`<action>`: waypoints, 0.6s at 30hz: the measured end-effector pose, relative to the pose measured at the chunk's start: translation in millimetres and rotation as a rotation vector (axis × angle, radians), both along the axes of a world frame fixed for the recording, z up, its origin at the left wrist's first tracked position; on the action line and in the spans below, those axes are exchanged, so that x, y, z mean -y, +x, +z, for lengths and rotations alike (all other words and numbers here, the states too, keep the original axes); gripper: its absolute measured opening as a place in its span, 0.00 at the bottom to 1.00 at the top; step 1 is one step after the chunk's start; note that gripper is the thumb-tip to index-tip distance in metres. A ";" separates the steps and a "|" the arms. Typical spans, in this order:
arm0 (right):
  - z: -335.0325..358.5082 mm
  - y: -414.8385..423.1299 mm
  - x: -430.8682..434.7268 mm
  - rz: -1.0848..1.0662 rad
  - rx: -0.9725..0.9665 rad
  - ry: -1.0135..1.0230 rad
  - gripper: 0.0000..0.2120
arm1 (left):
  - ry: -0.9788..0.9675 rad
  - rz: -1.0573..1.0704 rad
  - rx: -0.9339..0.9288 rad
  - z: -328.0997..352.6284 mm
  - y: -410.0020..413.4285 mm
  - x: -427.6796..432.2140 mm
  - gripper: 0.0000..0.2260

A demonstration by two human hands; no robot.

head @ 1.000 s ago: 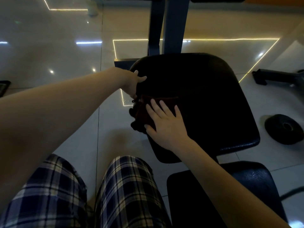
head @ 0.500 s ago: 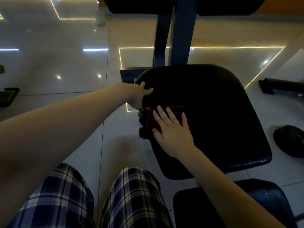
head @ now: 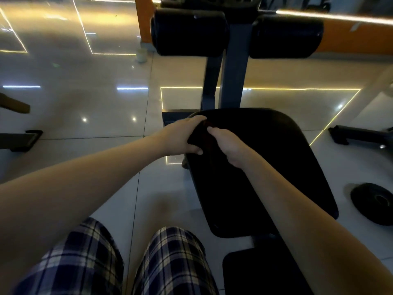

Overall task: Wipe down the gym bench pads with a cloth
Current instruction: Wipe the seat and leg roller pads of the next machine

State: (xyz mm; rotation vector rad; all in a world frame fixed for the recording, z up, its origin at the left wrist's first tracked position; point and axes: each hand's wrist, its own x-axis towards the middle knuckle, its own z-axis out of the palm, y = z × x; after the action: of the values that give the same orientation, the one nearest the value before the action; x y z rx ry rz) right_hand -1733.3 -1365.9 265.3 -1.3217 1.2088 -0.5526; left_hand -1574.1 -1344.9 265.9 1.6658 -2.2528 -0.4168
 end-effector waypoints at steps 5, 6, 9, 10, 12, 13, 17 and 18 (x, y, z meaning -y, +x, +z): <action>36.2 -1.3 -19.3 0.016 0.236 0.221 0.16 | -0.173 -0.037 -0.195 49.6 13.5 -15.1 0.12; 42.0 -2.6 -23.6 0.063 0.261 0.228 0.18 | -0.152 -0.029 -0.220 59.7 16.3 -18.6 0.09; 57.4 -8.3 -29.7 0.257 0.346 0.235 0.31 | -0.052 -0.015 -0.320 88.7 23.6 -30.4 0.04; 62.5 -9.3 -29.9 0.322 0.313 0.198 0.35 | -0.036 -0.021 -0.341 96.8 26.6 -34.7 0.03; 71.3 -9.0 -28.7 0.405 0.147 0.067 0.39 | -0.010 -0.016 -0.380 107.9 33.0 -41.8 0.06; 76.2 -8.0 -28.6 0.418 0.082 -0.005 0.38 | 0.005 -0.007 -0.394 112.4 35.7 -44.4 0.07; 96.8 -3.1 -27.6 0.443 0.004 -0.236 0.21 | 0.066 0.045 -0.374 123.1 44.4 -49.8 0.09; 102.4 -2.3 -27.1 0.455 -0.030 -0.305 0.17 | 0.066 0.059 -0.371 125.5 45.1 -51.0 0.09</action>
State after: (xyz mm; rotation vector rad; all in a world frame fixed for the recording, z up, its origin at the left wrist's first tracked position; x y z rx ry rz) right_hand -1735.5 -1338.8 367.7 -1.8054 0.8248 -0.3948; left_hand -1529.0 -1293.9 391.4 1.5327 -1.9325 -0.7266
